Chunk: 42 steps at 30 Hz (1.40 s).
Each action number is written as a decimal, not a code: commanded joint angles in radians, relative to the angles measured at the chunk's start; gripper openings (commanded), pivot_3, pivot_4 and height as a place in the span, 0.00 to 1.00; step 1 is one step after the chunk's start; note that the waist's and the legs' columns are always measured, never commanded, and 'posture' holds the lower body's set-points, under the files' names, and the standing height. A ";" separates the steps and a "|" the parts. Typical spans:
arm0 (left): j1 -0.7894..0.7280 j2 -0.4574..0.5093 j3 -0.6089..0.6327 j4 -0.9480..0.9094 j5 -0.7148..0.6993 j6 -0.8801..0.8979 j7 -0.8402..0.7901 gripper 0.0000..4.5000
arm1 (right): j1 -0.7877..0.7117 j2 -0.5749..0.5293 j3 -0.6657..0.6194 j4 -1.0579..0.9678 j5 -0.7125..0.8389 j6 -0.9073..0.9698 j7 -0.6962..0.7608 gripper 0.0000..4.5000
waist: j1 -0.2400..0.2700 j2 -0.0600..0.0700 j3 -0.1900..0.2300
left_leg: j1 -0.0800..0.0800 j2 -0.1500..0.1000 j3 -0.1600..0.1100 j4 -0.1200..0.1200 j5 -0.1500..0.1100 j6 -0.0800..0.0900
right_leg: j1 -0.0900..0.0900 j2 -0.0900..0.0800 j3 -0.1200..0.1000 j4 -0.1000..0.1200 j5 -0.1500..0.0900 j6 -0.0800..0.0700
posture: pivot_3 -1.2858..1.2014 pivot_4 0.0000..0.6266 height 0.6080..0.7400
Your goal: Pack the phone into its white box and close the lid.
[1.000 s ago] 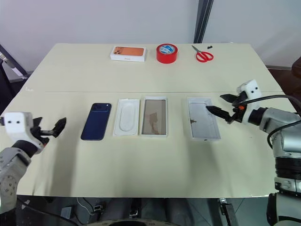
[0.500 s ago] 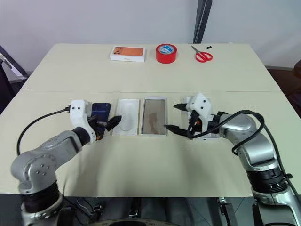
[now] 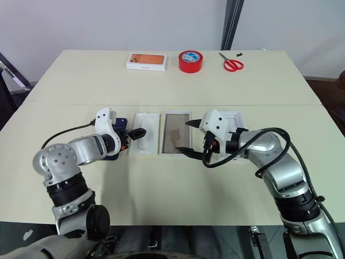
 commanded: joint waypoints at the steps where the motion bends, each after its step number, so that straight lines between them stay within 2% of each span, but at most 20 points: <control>1: -0.022 -0.002 0.012 0.036 -0.042 0.009 0.006 1.00 | 0.006 0.005 -0.003 -0.046 0.005 -0.016 -0.007 1.00 | 0.000 0.000 0.000 | 0.000 0.000 0.000 0.000 0.000 0.000 | 0.000 0.000 0.000 0.000 0.000 0.000 | 0.52 0.24 0.88; 2: -0.026 0.000 0.015 0.047 -0.044 0.009 0.007 1.00 | 0.008 0.006 0.000 -0.048 0.002 -0.017 -0.009 1.00 | 0.000 0.000 0.000 | 0.000 0.000 0.000 0.000 0.000 -0.001 | 0.000 0.000 0.000 0.000 0.000 0.000 | 0.52 0.24 0.88; 5: -0.028 0.005 0.025 0.066 -0.053 0.009 0.008 0.72 | 0.012 0.009 0.011 -0.056 -0.003 -0.017 -0.014 1.00 | 0.000 0.000 0.000 | 0.000 0.000 0.000 0.000 0.000 -0.001 | 0.000 0.000 0.000 0.000 0.000 0.000 | 0.52 0.24 0.88; 11: -0.028 -0.012 0.090 0.063 -0.050 0.009 0.034 0.04 | 0.010 0.012 0.022 -0.069 0.004 -0.011 -0.019 1.00 | -0.001 0.000 0.000 | 0.000 0.000 0.000 0.000 0.001 -0.001 | 0.000 0.000 0.000 0.000 0.000 0.000 | 0.52 0.24 0.88; 17: -0.046 -0.010 0.174 0.037 -0.080 0.009 0.036 0.02 | 0.005 0.014 0.042 -0.077 0.003 0.007 -0.021 1.00 | -0.001 0.000 0.000 | 0.000 0.000 0.000 0.000 0.000 -0.001 | 0.000 0.000 0.000 0.000 0.000 0.000 | 0.52 0.24 0.88; 22: -0.062 0.026 0.312 0.010 -0.177 0.009 0.039 0.02 | -0.021 0.002 0.178 -0.024 -0.133 -0.021 -0.029 1.00 | -0.003 0.000 0.000 | 0.000 0.000 0.000 0.000 0.001 -0.002 | -0.001 0.000 0.000 0.000 0.000 0.000 | 0.52 0.24 0.88; 27: -0.046 0.079 0.320 0.011 -0.256 0.009 0.051 0.02 | -0.058 0.023 0.288 0.070 -0.234 -0.062 -0.006 1.00 | -0.001 -0.001 0.000 | 0.000 0.000 0.000 0.000 0.003 -0.005 | -0.001 -0.001 0.000 0.000 0.000 0.000 | 0.52 0.24 0.88; 30: -0.050 0.087 0.319 0.014 -0.285 0.009 0.072 0.00 | -0.094 0.049 0.330 0.153 -0.289 -0.069 -0.012 0.81 | -0.001 -0.001 0.000 | 0.000 0.000 0.000 0.000 0.003 -0.006 | -0.001 -0.001 0.000 0.000 0.000 0.000 | 0.52 0.24 0.88; 32: -0.055 0.087 0.327 0.013 -0.303 0.009 0.081 0.00 | -0.107 0.047 0.353 0.188 -0.331 -0.099 -0.004 0.60 | -0.001 -0.001 0.000 | 0.000 0.000 0.000 0.000 0.003 -0.006 | -0.001 -0.001 0.000 0.000 0.000 0.000 | 0.52 0.24 0.88; 37: -0.074 0.075 0.361 0.002 -0.362 0.009 0.121 0.00 | -0.108 0.057 0.353 0.172 -0.332 -0.119 0.041 0.01 | -0.001 -0.001 0.000 | 0.000 0.000 0.000 0.000 0.003 -0.006 | -0.001 -0.001 0.000 0.000 0.000 0.000 | 0.52 0.24 0.88; 42: -0.115 0.084 0.426 0.021 -0.436 0.009 0.169 0.00 | -0.098 0.093 0.368 0.083 -0.308 -0.051 0.060 0.01 | -0.004 -0.002 0.001 | 0.000 0.000 0.000 0.000 0.003 -0.006 | -0.002 -0.001 0.000 0.001 0.000 0.000 | 0.52 0.24 0.88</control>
